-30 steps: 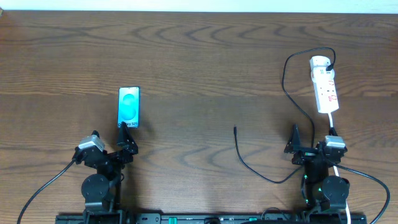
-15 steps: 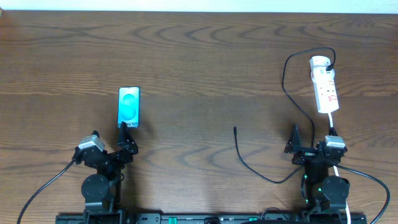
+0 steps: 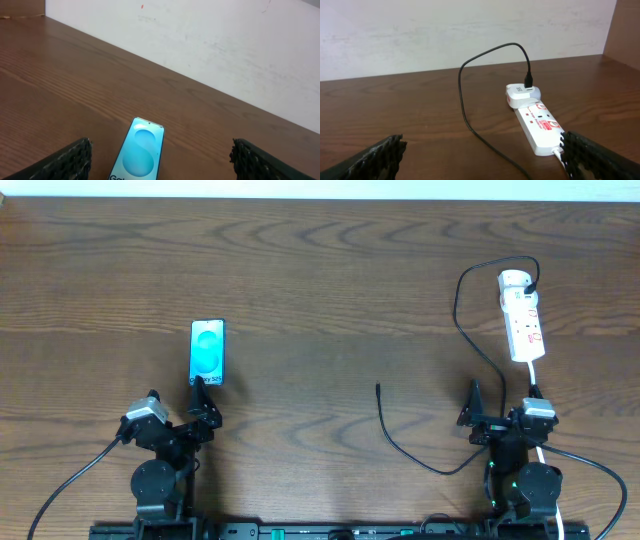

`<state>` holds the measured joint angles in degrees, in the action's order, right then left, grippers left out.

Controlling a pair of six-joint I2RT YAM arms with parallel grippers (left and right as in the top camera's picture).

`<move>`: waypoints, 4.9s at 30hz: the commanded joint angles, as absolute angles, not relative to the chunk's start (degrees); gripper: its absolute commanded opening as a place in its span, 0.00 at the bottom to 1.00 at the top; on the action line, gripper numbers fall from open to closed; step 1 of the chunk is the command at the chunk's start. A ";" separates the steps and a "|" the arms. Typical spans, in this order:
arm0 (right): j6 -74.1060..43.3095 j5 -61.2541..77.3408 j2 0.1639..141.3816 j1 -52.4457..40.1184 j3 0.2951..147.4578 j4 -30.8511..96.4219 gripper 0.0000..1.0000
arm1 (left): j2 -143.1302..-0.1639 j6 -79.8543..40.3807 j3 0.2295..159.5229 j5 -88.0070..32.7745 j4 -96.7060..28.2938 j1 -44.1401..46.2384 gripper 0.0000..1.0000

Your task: Plug charger to phone and switch on socket

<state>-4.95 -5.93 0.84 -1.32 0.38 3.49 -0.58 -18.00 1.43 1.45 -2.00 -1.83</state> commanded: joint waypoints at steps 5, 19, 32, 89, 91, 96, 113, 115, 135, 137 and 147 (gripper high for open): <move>-4.21 -5.63 0.34 -1.72 0.32 3.73 0.99 | -0.25 -17.67 0.27 1.98 -4.19 -2.07 0.89; -4.21 -5.63 0.34 -1.72 0.32 3.73 0.99 | -0.25 -17.69 0.27 1.98 -3.64 -2.07 0.89; -4.21 -5.63 0.34 -1.72 0.32 3.75 0.99 | -2.35 -13.32 6.50 -1.06 3.29 -2.02 0.89; -4.21 -5.63 0.34 -1.72 0.32 3.75 0.99 | -107.07 -7.40 86.52 1.15 -59.40 -2.02 0.98; -4.21 -5.63 0.34 -1.72 0.32 3.73 0.99 | -107.09 -6.57 85.45 1.13 -57.93 -2.02 0.98; -4.21 -5.63 0.34 -1.72 0.32 3.73 0.99 | -107.09 -2.70 82.52 1.08 -55.09 -2.02 0.98; -4.21 -5.63 0.34 -1.72 0.32 3.73 0.99 | -108.33 2.17 80.84 -3.40 -51.48 -2.09 0.98; -4.21 -5.63 0.34 -1.72 0.32 3.73 0.99 | -109.21 2.42 80.84 -3.42 -51.33 -2.09 0.98; -4.21 -5.63 0.34 -1.72 0.32 3.73 0.99 | -115.74 2.76 80.84 -2.68 -46.85 -2.09 0.98; -4.21 -5.63 0.34 -1.72 0.32 3.73 0.99 | -115.74 2.79 80.84 -2.04 -46.33 -2.09 0.98; -4.21 -5.63 0.34 -1.72 0.32 3.75 0.99 | -115.74 2.76 80.84 -1.91 -45.47 -2.13 0.98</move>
